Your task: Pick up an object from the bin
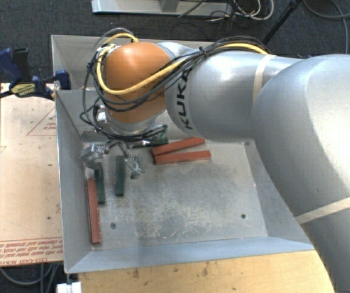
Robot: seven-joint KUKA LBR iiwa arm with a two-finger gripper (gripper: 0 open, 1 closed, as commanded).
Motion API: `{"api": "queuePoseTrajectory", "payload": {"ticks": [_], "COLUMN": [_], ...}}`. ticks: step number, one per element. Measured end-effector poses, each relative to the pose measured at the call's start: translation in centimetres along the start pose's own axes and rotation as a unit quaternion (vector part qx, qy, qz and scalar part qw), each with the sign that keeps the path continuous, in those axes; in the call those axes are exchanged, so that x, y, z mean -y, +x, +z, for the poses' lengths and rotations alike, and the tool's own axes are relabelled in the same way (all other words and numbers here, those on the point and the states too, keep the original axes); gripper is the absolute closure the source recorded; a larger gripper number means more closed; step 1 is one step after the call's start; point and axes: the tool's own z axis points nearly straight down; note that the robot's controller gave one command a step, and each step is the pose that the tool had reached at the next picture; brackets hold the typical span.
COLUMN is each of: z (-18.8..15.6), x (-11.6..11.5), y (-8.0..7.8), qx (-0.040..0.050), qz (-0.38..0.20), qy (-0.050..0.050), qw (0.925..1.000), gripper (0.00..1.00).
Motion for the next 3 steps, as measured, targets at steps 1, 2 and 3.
{"api": "queuePoseTrajectory", "payload": {"ticks": [1, 2, 3], "z": [3.18, 3.14, 3.04], "x": [-0.81, -0.74, -0.74], "y": [-1.53, -1.52, -1.62], "qx": [-0.0018, -0.0007, 0.0003], "qz": [-0.154, -0.151, -0.151], "qy": [0.000, -0.001, -0.001], "qw": [0.9881, 0.9885, 0.9885], "gripper": [0.00, 0.00, 1.00]}}
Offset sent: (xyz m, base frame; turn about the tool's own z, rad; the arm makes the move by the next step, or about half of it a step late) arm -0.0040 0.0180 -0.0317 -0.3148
